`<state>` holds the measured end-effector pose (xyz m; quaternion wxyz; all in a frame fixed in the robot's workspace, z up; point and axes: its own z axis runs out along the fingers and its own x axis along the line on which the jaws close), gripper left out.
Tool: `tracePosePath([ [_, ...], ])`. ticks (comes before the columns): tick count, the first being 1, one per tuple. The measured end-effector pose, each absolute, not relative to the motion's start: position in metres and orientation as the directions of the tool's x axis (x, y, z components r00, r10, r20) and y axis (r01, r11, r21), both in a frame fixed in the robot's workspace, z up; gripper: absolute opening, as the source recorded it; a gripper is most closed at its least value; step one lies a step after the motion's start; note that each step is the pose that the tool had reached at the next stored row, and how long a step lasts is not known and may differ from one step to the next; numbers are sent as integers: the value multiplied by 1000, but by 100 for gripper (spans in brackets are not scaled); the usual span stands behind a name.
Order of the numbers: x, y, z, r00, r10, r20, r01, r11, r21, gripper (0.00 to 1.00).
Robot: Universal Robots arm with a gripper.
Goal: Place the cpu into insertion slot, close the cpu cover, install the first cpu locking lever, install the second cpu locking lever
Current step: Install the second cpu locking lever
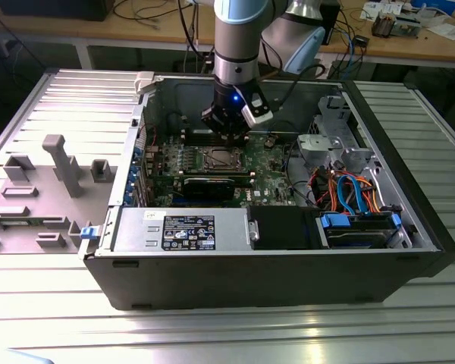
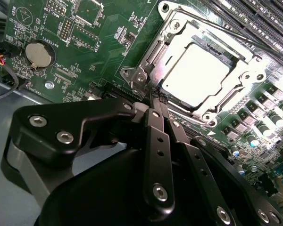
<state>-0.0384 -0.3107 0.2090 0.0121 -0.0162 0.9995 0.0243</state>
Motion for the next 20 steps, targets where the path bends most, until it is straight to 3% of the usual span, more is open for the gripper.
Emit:
tracePosePath([
  [20,-38,-318,209,-999,-32,-25,-33,998,48,11],
])
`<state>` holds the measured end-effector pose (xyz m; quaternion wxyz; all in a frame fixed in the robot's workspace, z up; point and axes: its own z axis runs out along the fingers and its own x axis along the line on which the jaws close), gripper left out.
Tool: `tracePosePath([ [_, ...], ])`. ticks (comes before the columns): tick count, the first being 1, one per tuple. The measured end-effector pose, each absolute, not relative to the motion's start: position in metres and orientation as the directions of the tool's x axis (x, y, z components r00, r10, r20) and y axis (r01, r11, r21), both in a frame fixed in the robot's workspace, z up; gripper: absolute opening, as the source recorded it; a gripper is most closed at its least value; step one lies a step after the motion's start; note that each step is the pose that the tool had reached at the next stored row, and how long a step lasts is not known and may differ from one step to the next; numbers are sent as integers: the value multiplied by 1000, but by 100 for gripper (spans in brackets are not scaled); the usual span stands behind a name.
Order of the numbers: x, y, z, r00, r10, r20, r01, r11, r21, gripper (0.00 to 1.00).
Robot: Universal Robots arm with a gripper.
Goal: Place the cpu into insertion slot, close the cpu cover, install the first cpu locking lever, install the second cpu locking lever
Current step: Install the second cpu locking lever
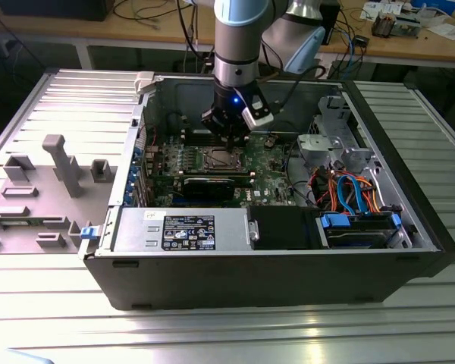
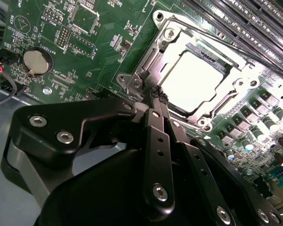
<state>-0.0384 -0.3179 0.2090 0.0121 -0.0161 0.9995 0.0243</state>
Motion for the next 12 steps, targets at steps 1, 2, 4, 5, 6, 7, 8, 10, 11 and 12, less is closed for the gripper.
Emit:
tracePosePath([
  [1,-38,-318,209,-999,-32,-25,-33,998,48,11],
  [2,-38,-319,209,-999,-32,-25,-33,998,48,11],
  [4,-38,-321,209,-999,-32,-25,-33,998,48,11],
  [5,-38,-322,209,-999,-32,-25,-33,998,48,11],
  [6,-38,-322,209,-999,-32,-25,-33,998,48,11],
  [7,-38,-323,209,-999,-31,-25,-33,998,48,11],
  [8,-38,-323,209,-999,-31,-25,-33,998,48,11],
  [10,-38,-323,210,-999,-32,-25,-33,998,48,11],
  [11,-38,-323,217,-999,-32,-25,-33,998,48,11],
  [12,-38,-323,222,-999,-32,-25,-33,998,48,11],
])
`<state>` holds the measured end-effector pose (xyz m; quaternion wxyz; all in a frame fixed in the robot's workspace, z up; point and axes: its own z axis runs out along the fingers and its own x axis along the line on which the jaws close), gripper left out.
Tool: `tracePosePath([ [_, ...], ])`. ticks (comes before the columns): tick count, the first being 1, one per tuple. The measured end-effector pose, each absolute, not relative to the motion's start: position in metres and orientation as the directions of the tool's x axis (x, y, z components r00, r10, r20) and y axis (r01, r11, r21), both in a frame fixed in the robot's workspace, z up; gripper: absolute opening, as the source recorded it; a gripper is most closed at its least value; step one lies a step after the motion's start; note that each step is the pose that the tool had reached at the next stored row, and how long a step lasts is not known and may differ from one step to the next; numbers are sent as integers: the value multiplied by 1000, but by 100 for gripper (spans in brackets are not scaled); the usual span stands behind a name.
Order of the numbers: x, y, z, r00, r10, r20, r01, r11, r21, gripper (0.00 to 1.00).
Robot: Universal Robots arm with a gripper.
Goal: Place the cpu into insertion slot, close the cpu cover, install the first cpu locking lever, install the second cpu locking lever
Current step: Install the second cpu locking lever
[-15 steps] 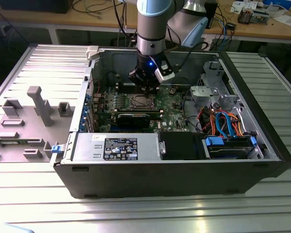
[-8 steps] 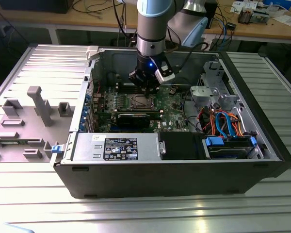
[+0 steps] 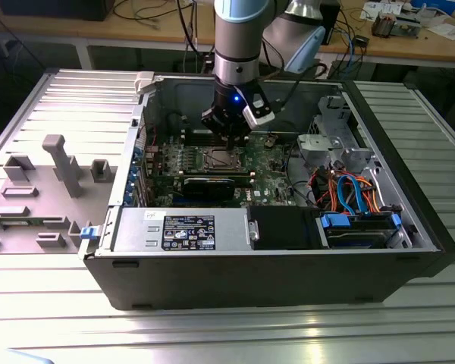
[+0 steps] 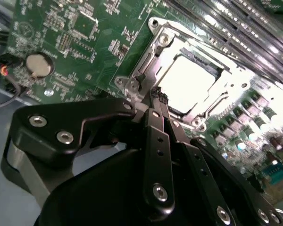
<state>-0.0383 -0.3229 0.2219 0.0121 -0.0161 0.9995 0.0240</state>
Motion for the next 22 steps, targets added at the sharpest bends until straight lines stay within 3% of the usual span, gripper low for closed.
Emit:
tracePosePath([
  [6,-38,-323,245,-999,-32,-25,-33,999,39,11],
  [22,-38,-355,244,-999,-24,-23,-24,999,38,11],
])
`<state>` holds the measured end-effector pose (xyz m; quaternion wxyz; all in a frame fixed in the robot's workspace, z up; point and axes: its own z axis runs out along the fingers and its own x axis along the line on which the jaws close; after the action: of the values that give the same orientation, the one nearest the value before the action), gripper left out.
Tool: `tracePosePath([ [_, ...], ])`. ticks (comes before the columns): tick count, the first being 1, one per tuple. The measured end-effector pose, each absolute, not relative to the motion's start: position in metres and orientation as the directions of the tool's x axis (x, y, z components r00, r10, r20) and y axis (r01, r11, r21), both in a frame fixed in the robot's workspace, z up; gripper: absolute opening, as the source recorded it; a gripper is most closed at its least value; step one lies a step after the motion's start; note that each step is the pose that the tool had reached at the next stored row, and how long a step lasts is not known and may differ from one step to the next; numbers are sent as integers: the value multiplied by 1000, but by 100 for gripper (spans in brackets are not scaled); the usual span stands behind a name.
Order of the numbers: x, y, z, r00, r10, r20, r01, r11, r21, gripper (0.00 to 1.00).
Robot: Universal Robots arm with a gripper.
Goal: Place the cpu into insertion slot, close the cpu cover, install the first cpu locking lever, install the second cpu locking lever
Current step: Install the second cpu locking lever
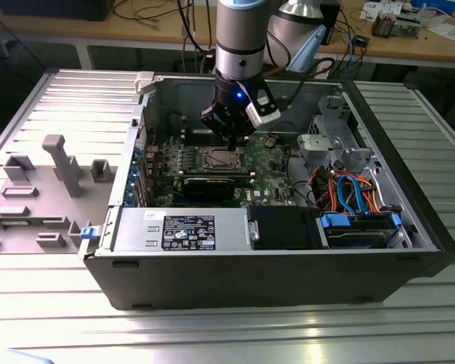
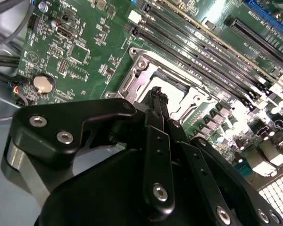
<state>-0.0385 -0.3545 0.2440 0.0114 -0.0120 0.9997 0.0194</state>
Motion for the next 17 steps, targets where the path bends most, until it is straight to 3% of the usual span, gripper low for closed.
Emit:
tracePosePath([
  [17,-38,-359,244,-999,-24,-23,-25,999,38,11],
])
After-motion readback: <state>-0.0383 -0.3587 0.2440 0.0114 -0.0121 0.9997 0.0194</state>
